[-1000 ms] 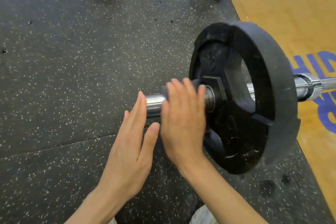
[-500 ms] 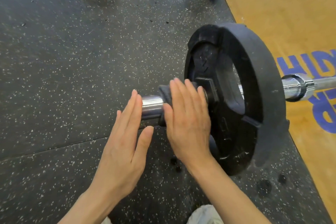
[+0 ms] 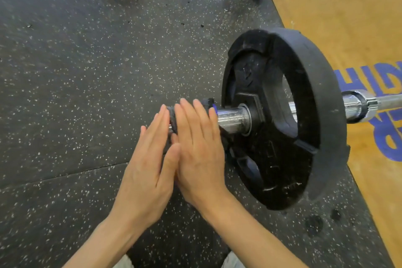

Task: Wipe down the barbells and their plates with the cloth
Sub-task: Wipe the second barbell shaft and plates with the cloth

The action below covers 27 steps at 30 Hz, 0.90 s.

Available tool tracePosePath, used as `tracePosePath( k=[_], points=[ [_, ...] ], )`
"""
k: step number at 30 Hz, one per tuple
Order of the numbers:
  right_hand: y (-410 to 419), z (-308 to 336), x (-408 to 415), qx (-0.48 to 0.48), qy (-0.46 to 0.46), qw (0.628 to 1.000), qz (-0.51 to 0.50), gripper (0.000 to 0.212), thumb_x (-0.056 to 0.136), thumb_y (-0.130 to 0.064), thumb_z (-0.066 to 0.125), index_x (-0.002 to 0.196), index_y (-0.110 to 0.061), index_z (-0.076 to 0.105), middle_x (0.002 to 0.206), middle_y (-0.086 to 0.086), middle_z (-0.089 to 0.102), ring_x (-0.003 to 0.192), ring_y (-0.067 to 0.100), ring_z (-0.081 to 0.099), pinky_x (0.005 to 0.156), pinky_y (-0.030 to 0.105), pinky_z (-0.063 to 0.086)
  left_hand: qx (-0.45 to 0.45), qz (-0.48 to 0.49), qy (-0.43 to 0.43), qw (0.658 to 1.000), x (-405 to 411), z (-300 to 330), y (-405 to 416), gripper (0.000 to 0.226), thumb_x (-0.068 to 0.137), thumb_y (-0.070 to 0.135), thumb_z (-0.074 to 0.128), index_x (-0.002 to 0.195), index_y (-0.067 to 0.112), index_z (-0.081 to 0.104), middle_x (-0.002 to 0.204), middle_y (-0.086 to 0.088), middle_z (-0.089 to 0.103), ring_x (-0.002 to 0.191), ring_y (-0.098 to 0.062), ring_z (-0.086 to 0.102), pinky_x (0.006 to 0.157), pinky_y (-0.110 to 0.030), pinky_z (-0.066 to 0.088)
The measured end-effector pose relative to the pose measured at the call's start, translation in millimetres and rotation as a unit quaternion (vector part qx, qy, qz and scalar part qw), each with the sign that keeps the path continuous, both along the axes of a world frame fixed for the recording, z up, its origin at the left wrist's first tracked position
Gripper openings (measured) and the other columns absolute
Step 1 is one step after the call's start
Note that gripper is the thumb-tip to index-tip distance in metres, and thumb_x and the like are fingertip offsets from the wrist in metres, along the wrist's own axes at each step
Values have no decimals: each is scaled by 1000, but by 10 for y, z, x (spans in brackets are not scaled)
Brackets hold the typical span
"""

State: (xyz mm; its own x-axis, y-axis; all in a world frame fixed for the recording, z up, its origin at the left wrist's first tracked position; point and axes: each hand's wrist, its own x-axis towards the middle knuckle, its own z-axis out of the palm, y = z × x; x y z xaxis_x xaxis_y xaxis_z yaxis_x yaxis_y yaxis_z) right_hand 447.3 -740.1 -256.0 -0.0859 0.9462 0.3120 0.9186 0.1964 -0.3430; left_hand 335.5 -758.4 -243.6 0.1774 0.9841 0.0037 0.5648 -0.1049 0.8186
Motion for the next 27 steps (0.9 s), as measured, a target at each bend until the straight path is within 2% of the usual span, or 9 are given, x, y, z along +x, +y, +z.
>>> tracePosePath(
  k=[2, 6, 11, 14, 16, 20, 22, 24, 27],
  points=[
    [31, -19, 178, 0, -30, 999, 23, 48, 108, -24, 33, 148, -1, 44, 155, 13, 43, 149, 27, 31, 127, 39, 7, -1, -1, -4, 1000, 10, -2, 7, 69, 104, 63, 13, 160, 22, 12, 165, 18, 11, 152, 3, 10, 124, -23, 3],
    [-20, 22, 350, -10, 2, 995, -101, 53, 109, -28, 24, 153, 0, 34, 161, 14, 32, 154, 27, 19, 127, 41, 2, 5, -4, 8, 1000, -44, 0, 31, 66, 105, 58, 13, 160, 21, 17, 166, 14, 16, 151, 2, 12, 123, -21, 2],
    [5, -22, 44, 3, -2, 1000, 26, 49, 106, -20, 37, 150, 0, 41, 158, 13, 39, 150, 27, 29, 127, 38, 5, -11, 12, -18, 1000, 11, -4, 3, 70, 104, 60, 16, 160, 19, 14, 164, 17, 13, 150, 7, 10, 123, -20, 4],
    [-45, -27, 431, -6, -14, 998, -64, 53, 109, -25, 25, 155, 0, 31, 163, 13, 28, 154, 27, 17, 127, 39, 2, -3, 15, -5, 1000, -27, 0, 1, 73, 102, 65, 13, 160, 22, 15, 161, 23, 13, 146, 16, 4, 120, -12, 1],
    [-36, 23, 327, -18, 10, 995, -93, 53, 108, -23, 26, 155, 2, 29, 164, 15, 25, 155, 28, 13, 127, 41, 1, -3, 10, 2, 1000, -24, -4, 24, 72, 102, 64, 13, 160, 21, 15, 164, 19, 16, 148, 11, 7, 120, -13, 1],
    [40, 0, 131, -1, -21, 999, 26, 48, 108, -19, 30, 148, 3, 44, 155, 17, 42, 149, 31, 32, 127, 41, 7, -1, 9, -2, 1000, 5, -14, 14, 73, 103, 63, 13, 160, 17, 16, 164, 15, 16, 150, 6, 11, 122, -18, 2],
    [51, -14, 370, 4, -42, 999, -19, 50, 109, -23, 25, 149, 2, 42, 157, 16, 41, 150, 29, 30, 127, 40, 7, 7, 6, 15, 1000, -19, -20, 15, 69, 105, 60, 14, 160, 18, 17, 164, 15, 16, 150, 7, 11, 123, -18, 2],
    [16, 24, 401, -9, -10, 996, -89, 52, 109, -25, 23, 151, 2, 38, 159, 16, 37, 152, 28, 25, 128, 41, 5, 9, 7, 23, 1000, -34, -28, 23, 67, 105, 57, 16, 160, 19, 18, 165, 13, 18, 150, 5, 13, 123, -18, 2],
    [-6, 68, 63, -22, 26, 999, -11, 48, 106, -18, 32, 148, 3, 42, 156, 16, 41, 151, 29, 27, 127, 41, 6, 18, 13, 6, 1000, -22, -24, 21, 62, 107, 52, 22, 159, 18, 24, 163, 11, 27, 149, 3, 21, 124, -24, 9]
  ],
)
